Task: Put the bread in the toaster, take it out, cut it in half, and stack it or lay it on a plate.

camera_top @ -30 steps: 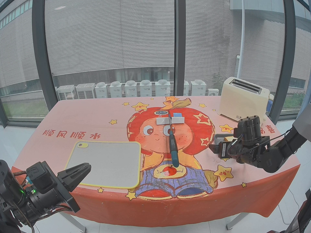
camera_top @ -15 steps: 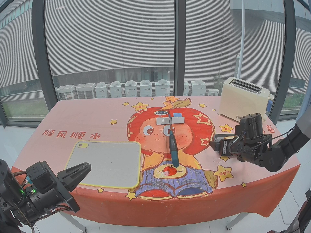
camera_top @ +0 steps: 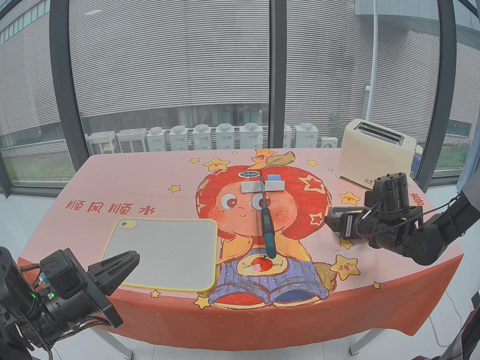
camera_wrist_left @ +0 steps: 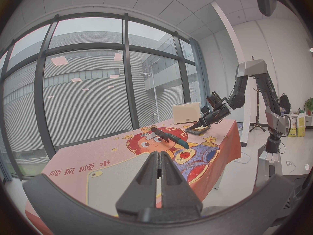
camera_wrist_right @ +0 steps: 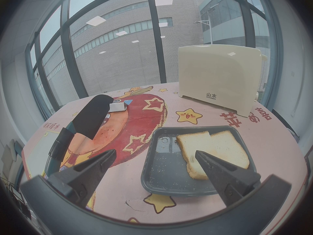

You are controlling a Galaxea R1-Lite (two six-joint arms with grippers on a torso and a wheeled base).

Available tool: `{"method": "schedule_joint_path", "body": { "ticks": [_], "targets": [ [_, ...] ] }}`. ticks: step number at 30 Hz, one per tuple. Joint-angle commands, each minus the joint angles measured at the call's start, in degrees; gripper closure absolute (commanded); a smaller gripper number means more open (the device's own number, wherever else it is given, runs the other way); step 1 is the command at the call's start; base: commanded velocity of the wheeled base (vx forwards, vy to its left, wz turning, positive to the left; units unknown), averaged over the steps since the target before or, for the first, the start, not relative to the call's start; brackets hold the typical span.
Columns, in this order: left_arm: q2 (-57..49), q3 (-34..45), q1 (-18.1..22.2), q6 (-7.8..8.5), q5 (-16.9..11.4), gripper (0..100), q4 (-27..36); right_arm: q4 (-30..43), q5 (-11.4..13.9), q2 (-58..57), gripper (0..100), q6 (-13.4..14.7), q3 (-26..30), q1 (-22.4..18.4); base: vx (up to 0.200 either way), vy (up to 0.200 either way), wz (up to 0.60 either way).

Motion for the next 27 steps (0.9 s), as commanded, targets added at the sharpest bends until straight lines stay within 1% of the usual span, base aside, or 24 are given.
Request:
{"method": "schedule_joint_path", "body": {
  "ticks": [1, 4, 11, 13, 15, 19, 27],
  "targets": [
    [0.2, 0.5, 0.0, 0.11, 0.0, 100, -0.1, 0.0, -0.2, -0.5, 0, 0.0, 0.0, 0.4, 0.000, 0.000, 0.00],
    [0.1, 0.6, 0.0, 0.81, 0.0, 100, -0.2, 0.0, -0.2, -1.0, 0, 0.0, 0.1, 0.6, 0.000, 0.000, 0.00],
    [-0.4, 0.7, 0.1, 1.60, 0.0, 100, -0.2, 0.1, -0.3, -5.9, 0, -0.2, 2.1, 1.3, 0.000, 0.000, 0.00],
    [-0.4, 0.7, 0.2, 1.60, 0.1, 100, -0.2, 0.1, -0.3, -6.5, 0, -0.3, 2.5, 1.7, 0.000, 0.000, 0.00],
    [-0.2, 0.8, 0.2, 1.51, 0.2, 100, -0.2, 0.2, -1.1, -7.6, 0, -0.9, 2.9, 1.9, 0.000, 0.000, 0.00],
    [-0.2, 0.2, 0.0, 0.81, 0.1, 100, -0.2, 0.0, -3.9, -7.8, 0, -2.2, 3.3, 1.9, 0.000, 0.000, 0.00],
    [0.3, 0.1, 0.1, 0.72, 0.5, 100, -0.1, 0.0, -4.1, -8.9, 0, -2.3, 4.0, 1.7, 0.000, 0.000, 0.00]
  ]
}}
